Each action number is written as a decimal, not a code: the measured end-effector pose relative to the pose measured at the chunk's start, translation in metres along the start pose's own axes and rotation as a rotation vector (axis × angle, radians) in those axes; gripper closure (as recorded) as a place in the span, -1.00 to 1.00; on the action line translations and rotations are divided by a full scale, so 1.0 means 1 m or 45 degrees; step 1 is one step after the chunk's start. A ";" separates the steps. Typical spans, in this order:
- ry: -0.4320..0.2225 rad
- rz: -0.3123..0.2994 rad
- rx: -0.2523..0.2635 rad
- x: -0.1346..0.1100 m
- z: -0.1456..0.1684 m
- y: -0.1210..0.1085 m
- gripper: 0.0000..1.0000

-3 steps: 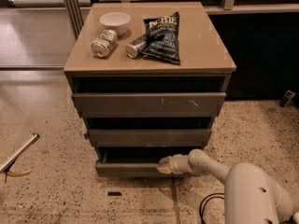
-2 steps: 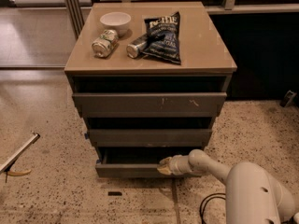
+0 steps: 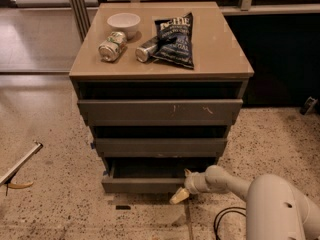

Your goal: Open bottom drawer

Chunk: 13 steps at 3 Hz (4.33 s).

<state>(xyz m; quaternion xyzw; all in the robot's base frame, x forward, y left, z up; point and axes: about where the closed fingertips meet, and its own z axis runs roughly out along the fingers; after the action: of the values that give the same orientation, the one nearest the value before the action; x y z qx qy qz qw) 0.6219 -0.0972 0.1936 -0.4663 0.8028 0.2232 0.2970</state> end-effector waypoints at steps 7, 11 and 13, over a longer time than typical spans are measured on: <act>0.234 -0.054 -0.068 0.042 -0.012 0.040 0.77; 0.254 -0.046 -0.080 0.063 -0.019 0.061 -0.68; 0.254 -0.046 -0.080 0.063 -0.019 0.061 -1.00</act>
Offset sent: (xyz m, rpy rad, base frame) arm -0.0260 0.0066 0.0057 -0.1089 -0.0104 0.0861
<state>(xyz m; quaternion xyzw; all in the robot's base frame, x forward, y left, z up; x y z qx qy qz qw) 0.5385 -0.1201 0.1691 -0.5095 0.8125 0.1955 0.2049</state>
